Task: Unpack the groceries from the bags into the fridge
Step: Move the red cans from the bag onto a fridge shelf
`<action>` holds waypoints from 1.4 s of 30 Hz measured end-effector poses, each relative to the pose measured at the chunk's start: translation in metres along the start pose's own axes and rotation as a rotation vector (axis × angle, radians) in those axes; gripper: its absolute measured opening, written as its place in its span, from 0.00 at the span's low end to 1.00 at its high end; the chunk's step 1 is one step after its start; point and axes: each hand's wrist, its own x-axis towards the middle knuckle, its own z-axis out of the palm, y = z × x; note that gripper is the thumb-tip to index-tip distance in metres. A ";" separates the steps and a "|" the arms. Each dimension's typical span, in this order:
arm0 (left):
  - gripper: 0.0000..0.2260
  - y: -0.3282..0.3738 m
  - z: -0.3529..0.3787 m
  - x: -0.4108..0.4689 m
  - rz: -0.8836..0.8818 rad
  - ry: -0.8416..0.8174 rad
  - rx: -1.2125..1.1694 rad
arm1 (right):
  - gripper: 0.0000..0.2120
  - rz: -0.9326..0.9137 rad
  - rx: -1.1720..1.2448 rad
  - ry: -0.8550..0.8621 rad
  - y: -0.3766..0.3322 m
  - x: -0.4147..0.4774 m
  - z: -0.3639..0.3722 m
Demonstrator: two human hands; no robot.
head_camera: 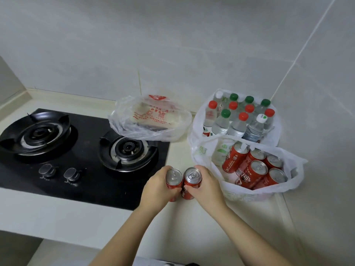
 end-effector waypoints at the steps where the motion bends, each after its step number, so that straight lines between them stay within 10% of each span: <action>1: 0.24 -0.001 -0.001 0.000 -0.002 -0.008 -0.006 | 0.24 -0.002 0.006 0.002 0.002 0.000 0.001; 42: 0.17 -0.072 0.059 -0.010 -0.140 0.044 -0.191 | 0.17 0.151 0.202 -0.460 0.084 0.008 0.036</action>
